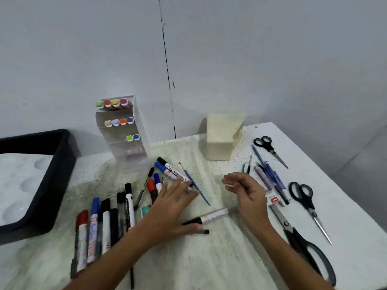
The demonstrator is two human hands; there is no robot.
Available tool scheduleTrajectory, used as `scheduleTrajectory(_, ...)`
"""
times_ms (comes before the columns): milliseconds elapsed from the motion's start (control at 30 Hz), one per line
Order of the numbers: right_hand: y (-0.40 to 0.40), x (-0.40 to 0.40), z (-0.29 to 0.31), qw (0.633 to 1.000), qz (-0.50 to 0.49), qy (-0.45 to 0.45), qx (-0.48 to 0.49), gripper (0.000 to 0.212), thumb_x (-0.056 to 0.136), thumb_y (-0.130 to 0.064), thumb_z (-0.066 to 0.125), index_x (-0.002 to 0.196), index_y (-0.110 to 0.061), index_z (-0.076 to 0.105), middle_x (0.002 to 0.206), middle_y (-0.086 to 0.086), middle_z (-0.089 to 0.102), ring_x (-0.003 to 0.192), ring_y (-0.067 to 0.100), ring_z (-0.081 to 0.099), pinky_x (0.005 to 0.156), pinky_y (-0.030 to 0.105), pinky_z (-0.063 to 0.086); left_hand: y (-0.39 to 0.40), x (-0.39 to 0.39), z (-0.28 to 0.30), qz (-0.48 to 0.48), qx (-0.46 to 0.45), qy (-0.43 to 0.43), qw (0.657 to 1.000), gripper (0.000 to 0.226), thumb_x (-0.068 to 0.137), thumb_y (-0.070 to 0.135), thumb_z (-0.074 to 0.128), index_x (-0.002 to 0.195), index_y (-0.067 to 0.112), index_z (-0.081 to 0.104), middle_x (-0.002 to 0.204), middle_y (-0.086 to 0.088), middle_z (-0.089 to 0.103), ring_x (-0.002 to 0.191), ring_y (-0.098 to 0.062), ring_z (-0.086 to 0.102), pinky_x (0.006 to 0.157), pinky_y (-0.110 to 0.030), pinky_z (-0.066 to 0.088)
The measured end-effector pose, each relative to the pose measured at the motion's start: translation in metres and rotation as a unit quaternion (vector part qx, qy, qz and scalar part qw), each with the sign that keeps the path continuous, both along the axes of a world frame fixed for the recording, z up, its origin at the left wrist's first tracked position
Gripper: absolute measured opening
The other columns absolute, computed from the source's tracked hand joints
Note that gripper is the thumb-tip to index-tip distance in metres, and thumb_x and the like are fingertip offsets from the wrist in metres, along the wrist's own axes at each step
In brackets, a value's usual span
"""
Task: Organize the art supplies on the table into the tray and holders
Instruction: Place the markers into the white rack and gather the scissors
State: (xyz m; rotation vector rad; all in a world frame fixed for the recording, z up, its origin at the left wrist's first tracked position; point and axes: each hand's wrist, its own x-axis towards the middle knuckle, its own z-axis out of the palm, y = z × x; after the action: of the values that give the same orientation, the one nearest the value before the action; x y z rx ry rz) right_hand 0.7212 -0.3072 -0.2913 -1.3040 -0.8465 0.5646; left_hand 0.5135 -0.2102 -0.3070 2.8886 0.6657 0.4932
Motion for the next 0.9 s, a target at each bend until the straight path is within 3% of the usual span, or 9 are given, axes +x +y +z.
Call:
scheduleTrajectory(233,-0.032,0.059,0.003,0.991,-0.075,-0.099,-0.046,0.033,0.092,0.011,0.049,0.094,-0.015,0.068,0.09,0.002,0.071,0.089,0.017,0.067,0.078,0.028,0.055,0.0,0.077,0.01,-0.062,-0.025,-0.045,0.997,0.074,0.078,0.069,0.057,0.132,0.019,0.057,0.135,-0.004,0.054,0.125,-0.025,0.046,0.1,-0.044,0.04)
scheduleTrajectory(367,-0.044,0.091,0.008,0.969,-0.142,-0.171,-0.107,0.028,0.087,0.007,0.052,0.09,-0.014,0.069,0.088,-0.004,0.07,0.083,0.006,0.064,0.073,0.013,0.047,0.0,0.125,0.015,-0.053,-0.108,-0.065,0.991,0.064,0.083,0.059,0.055,0.127,0.013,0.06,0.113,-0.002,0.064,0.105,-0.018,0.052,0.087,-0.039,0.045)
scheduleTrajectory(467,-0.039,0.112,0.012,0.943,-0.151,-0.224,-0.194,0.019,0.089,-0.001,0.058,0.097,-0.013,0.071,0.091,-0.006,0.069,0.08,0.005,0.062,0.074,0.026,0.05,0.006,0.158,0.025,-0.005,-0.175,-0.075,0.982,0.051,0.089,0.041,0.061,0.132,0.014,0.055,0.104,-0.005,0.062,0.095,-0.017,0.054,0.084,-0.033,0.046)
scheduleTrajectory(533,-0.03,0.121,0.02,0.927,-0.109,-0.25,-0.258,0.018,0.091,-0.01,0.061,0.107,-0.014,0.069,0.095,-0.001,0.069,0.08,0.012,0.061,0.068,0.025,0.049,0.01,0.177,0.033,0.029,-0.193,-0.059,0.979,0.051,0.09,0.034,0.064,0.136,0.017,0.052,0.105,-0.007,0.062,0.09,-0.016,0.054,0.082,-0.031,0.046)
scheduleTrajectory(600,-0.017,0.123,0.028,0.905,-0.053,-0.288,-0.309,0.024,0.091,-0.021,0.062,0.115,-0.016,0.065,0.095,0.0,0.065,0.08,0.015,0.059,0.063,0.024,0.044,0.012,0.19,0.036,0.05,-0.192,-0.045,0.979,0.053,0.09,0.035,0.065,0.138,0.017,0.05,0.109,-0.01,0.062,0.093,-0.02,0.057,0.084,-0.032,0.047)
scheduleTrajectory(700,0.002,0.122,0.032,0.856,-0.019,-0.378,-0.352,0.033,0.091,-0.039,0.061,0.119,-0.021,0.062,0.1,0.002,0.062,0.091,0.021,0.06,0.072,0.03,0.046,0.01,0.2,0.033,0.063,-0.188,-0.018,0.98,0.054,0.09,0.035,0.064,0.139,0.016,0.049,0.114,-0.012,0.061,0.105,-0.027,0.057,0.088,-0.035,0.047)
scheduleTrajectory(800,0.016,0.122,0.025,0.816,-0.015,-0.422,-0.394,0.031,0.092,-0.038,0.057,0.119,-0.024,0.062,0.108,0.004,0.062,0.098,0.023,0.059,0.073,0.03,0.044,0.009,0.201,0.03,0.081,-0.183,-0.003,0.98,0.047,0.091,0.028,0.063,0.134,0.013,0.054,0.114,-0.012,0.062,0.106,-0.027,0.058,0.09,-0.037,0.048)
scheduleTrajectory(900,0.021,0.12,0.022,0.821,-0.029,-0.419,-0.387,0.021,0.094,-0.032,0.052,0.104,-0.02,0.067,0.099,0.004,0.065,0.093,0.025,0.061,0.066,0.028,0.038,0.009,0.199,0.031,0.085,-0.195,-0.016,0.977,0.042,0.088,0.018,0.061,0.129,0.011,0.059,0.111,-0.012,0.065,0.103,-0.027,0.059,0.088,-0.036,0.049)
